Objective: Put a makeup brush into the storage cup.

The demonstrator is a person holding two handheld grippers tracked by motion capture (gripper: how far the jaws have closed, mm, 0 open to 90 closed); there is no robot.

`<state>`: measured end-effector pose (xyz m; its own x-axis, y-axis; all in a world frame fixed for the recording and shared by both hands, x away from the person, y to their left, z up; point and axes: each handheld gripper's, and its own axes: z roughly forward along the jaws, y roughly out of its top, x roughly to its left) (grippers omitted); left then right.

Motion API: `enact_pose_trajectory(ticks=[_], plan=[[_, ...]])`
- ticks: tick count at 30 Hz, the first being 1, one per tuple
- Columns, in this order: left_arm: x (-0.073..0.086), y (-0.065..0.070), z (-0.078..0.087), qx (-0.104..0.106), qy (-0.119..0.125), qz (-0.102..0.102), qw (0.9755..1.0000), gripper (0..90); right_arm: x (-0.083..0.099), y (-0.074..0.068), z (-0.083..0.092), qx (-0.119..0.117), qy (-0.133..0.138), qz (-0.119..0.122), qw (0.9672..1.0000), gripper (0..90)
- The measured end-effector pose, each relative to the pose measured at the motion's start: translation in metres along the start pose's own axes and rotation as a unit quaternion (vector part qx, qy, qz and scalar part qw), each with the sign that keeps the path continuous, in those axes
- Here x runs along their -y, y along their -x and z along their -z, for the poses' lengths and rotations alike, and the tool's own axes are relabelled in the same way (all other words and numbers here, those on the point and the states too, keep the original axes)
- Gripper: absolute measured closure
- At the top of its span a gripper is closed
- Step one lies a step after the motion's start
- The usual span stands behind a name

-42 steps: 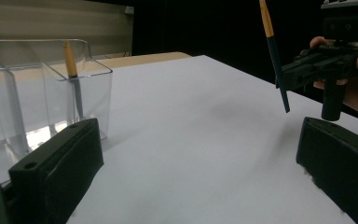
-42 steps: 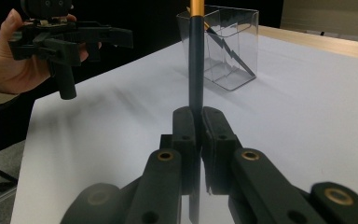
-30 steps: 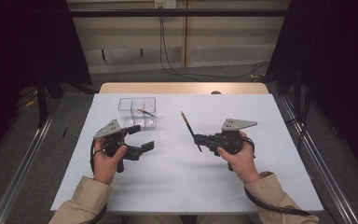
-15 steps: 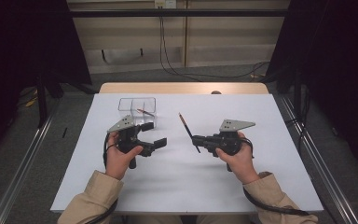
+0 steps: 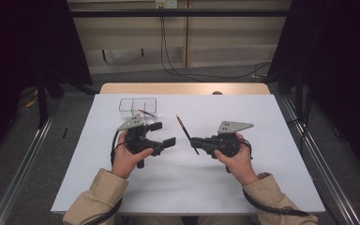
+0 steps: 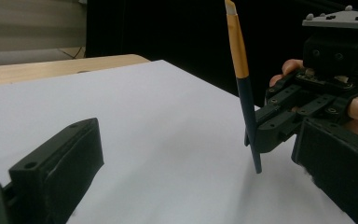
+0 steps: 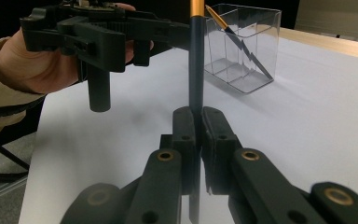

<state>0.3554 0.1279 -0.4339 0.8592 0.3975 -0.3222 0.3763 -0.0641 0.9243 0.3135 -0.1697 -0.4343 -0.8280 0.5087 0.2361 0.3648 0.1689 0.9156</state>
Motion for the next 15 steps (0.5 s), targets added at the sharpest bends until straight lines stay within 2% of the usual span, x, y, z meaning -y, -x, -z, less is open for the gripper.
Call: enact_pose_trajectory(ticks=[5, 8, 15], plan=[[0.000, 0.001, -0.006, 0.004, -0.009, -0.002, 1.0000, 0.4, 0.000, 0.000, -0.001, 0.000, 0.000, 0.002, 1.0000, 85.0], [0.000, 0.001, -0.009, 0.007, -0.013, 0.004, 0.9999, 0.8, 0.000, 0.000, -0.001, 0.000, 0.000, 0.003, 1.0000, 85.0], [-0.002, 0.002, -0.014, 0.018, -0.004, 0.006, 0.9998, 8.2, -0.001, -0.003, -0.003, -0.002, 0.002, 0.005, 1.0000, 85.0]])
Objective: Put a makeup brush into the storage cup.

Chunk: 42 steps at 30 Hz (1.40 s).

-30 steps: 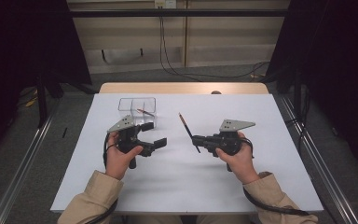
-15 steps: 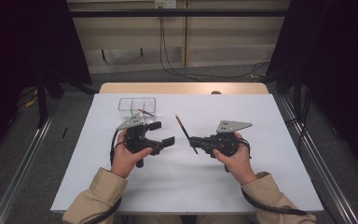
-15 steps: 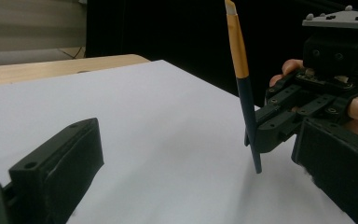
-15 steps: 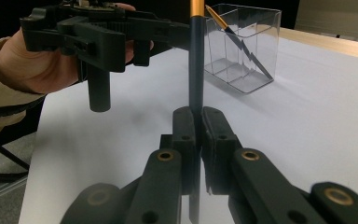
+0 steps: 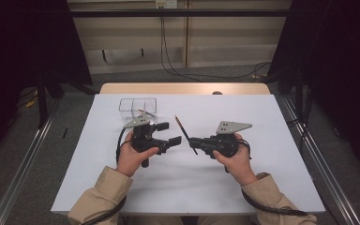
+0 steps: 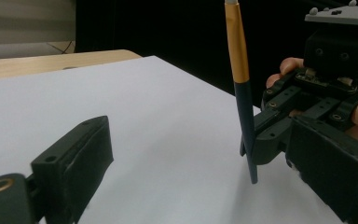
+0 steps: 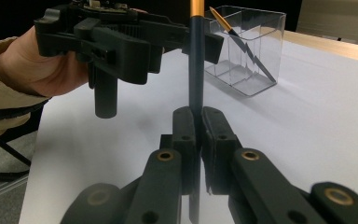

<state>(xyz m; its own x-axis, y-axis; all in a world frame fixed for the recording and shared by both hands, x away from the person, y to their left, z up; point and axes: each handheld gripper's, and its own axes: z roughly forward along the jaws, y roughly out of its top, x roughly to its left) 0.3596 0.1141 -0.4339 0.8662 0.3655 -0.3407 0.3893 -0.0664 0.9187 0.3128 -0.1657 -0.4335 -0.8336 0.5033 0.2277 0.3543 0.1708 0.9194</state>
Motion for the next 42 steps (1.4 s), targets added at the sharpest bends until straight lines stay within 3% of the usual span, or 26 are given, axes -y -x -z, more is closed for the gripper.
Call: enact_pose_trajectory(ticks=[13, 17, 22, 35, 42], plan=[[-0.0017, 0.0023, -0.0042, 0.028, 0.017, -0.002, 0.9995, 35.4, -0.0003, -0.0006, -0.0015, 0.002, 0.002, 0.002, 1.0000, 85.0], [-0.0028, 0.0052, -0.0048, 0.044, 0.011, 0.002, 0.9990, 44.2, -0.0007, -0.0007, -0.0020, 0.003, 0.005, 0.003, 1.0000, 85.0], [-0.0022, 0.0070, -0.0049, 0.041, 0.013, 0.004, 0.9991, 49.1, 0.0002, -0.0005, -0.0036, 0.002, 0.007, 0.003, 1.0000, 85.0], [0.0011, 0.0061, -0.0054, 0.050, 0.033, 0.035, 0.9976, 64.9, 0.0002, -0.0006, -0.0051, 0.006, 0.008, 0.001, 1.0000, 85.0], [0.0037, 0.0069, -0.0086, 0.049, 0.033, 0.036, 0.9976, 71.2, 0.0004, -0.0012, -0.0052, 0.001, 0.011, -0.003, 0.9999, 85.0]])
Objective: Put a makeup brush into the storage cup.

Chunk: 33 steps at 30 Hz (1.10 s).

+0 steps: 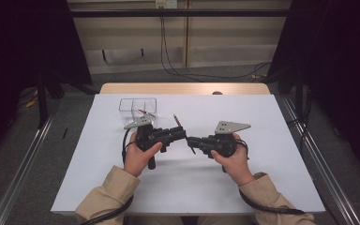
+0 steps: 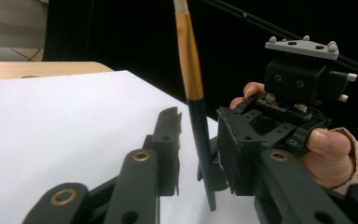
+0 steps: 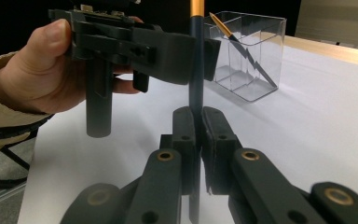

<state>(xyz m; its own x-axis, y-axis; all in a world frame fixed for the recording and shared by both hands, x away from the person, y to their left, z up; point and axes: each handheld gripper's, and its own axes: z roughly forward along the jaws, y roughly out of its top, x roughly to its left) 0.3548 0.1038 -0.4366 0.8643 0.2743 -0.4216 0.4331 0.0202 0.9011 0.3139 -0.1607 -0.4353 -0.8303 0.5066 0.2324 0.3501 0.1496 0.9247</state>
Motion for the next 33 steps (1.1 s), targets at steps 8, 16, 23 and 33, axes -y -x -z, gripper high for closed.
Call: enact_pose_trajectory(ticks=[8, 16, 23, 33], plan=[[0.0022, 0.0008, -0.0024, 0.003, 0.001, 0.003, 1.0000, 80.0, 0.0013, -0.0010, -0.0022, -0.002, -0.003, -0.001, 1.0000, 84.9], [0.0051, 0.0020, -0.0072, 0.001, -0.004, -0.004, 1.0000, 83.3, 0.0026, -0.0020, -0.0040, -0.007, -0.007, 0.001, 1.0000, 90.0], [0.0028, 0.0034, -0.0049, -0.005, -0.004, -0.020, 0.9998, 83.5, 0.0041, -0.0010, -0.0034, -0.003, -0.004, -0.003, 1.0000, 88.6], [0.0003, 0.0035, 0.0007, -0.012, 0.005, -0.034, 0.9993, 83.4, 0.0037, 0.0036, 0.0041, 0.024, 0.000, -0.003, 0.9997, 72.1]])
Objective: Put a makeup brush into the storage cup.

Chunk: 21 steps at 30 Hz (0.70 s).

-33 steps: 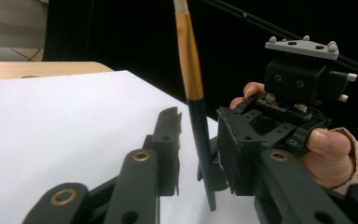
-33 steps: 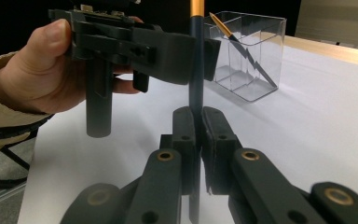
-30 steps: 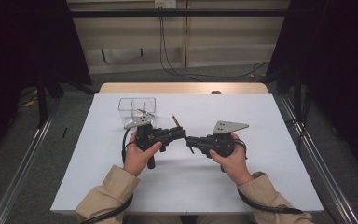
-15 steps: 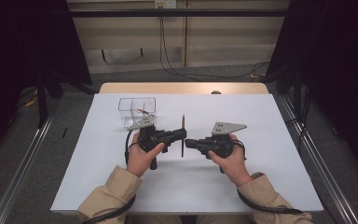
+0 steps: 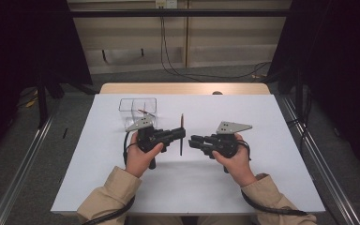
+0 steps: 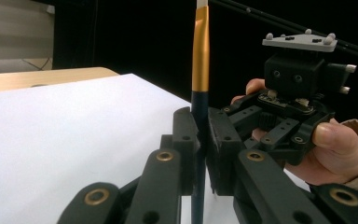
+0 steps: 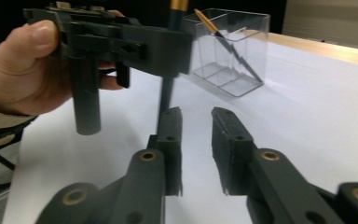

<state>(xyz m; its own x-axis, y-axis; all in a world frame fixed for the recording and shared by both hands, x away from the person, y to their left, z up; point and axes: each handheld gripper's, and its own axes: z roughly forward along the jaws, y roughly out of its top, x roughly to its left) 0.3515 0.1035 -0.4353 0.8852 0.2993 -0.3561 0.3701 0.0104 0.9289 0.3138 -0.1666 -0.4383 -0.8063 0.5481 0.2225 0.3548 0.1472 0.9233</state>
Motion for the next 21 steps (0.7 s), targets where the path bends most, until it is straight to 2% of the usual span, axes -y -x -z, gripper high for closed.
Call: enact_pose_trajectory(ticks=[10, 14, 21], plan=[[-0.003, 0.000, 0.007, -0.013, 0.002, -0.014, 0.9998, 83.4, 0.001, 0.009, 0.014, 0.018, 0.004, 0.004, 0.9998, 43.4], [-0.004, 0.000, 0.008, -0.014, 0.003, -0.017, 0.9998, 83.4, 0.001, 0.010, 0.016, 0.020, 0.011, 0.008, 0.9997, 36.2], [-0.006, -0.001, 0.012, -0.019, 0.006, -0.020, 0.9996, 83.3, 0.003, 0.012, 0.019, 0.037, 0.005, 0.028, 0.9989, 21.3]])
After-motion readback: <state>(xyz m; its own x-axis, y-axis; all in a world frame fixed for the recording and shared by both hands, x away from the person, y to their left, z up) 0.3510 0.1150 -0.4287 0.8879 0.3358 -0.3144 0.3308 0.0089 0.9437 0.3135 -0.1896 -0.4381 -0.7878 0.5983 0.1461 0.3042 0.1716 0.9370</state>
